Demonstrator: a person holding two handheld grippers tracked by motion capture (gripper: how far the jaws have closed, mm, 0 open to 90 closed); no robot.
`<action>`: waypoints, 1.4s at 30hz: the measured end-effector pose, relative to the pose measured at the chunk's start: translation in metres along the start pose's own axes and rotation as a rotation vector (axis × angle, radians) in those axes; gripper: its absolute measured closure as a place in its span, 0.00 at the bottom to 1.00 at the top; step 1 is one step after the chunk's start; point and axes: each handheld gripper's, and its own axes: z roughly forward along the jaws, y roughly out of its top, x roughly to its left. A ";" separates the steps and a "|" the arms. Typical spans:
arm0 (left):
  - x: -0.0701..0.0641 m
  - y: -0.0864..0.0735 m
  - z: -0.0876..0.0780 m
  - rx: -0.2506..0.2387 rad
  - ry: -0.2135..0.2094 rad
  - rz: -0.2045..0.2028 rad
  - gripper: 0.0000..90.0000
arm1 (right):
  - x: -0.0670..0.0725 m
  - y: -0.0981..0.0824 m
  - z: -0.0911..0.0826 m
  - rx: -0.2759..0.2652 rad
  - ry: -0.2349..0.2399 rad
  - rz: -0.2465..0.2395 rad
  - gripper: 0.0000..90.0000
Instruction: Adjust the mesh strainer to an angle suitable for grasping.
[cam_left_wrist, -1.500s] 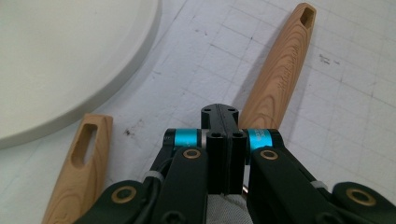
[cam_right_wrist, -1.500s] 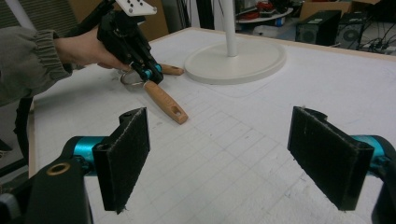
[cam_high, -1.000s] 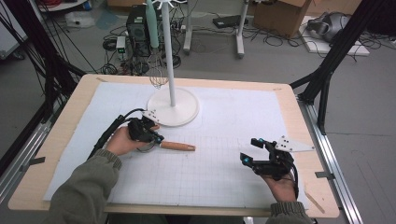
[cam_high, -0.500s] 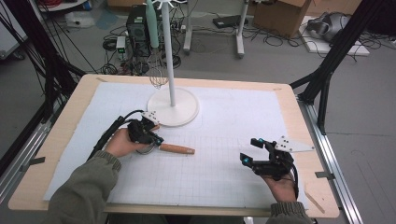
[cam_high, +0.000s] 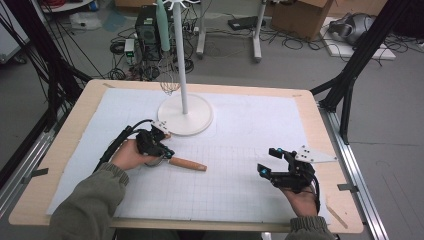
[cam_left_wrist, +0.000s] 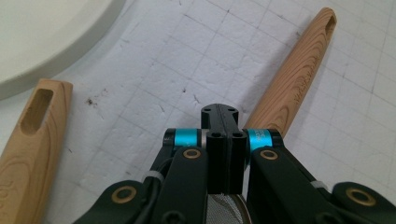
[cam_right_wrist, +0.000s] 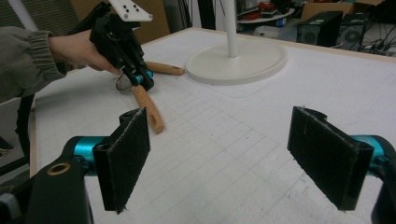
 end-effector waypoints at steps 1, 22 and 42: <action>0.000 0.000 0.000 0.001 -0.001 0.003 1.00 | 0.000 0.000 0.000 -0.001 -0.001 -0.004 0.22; -0.003 0.009 -0.024 -0.101 -0.028 0.145 0.85 | 0.000 0.000 0.004 0.014 0.004 -0.003 0.22; -0.009 0.010 0.001 -0.022 -0.108 0.232 0.63 | -0.001 0.000 0.003 0.012 0.002 -0.007 0.22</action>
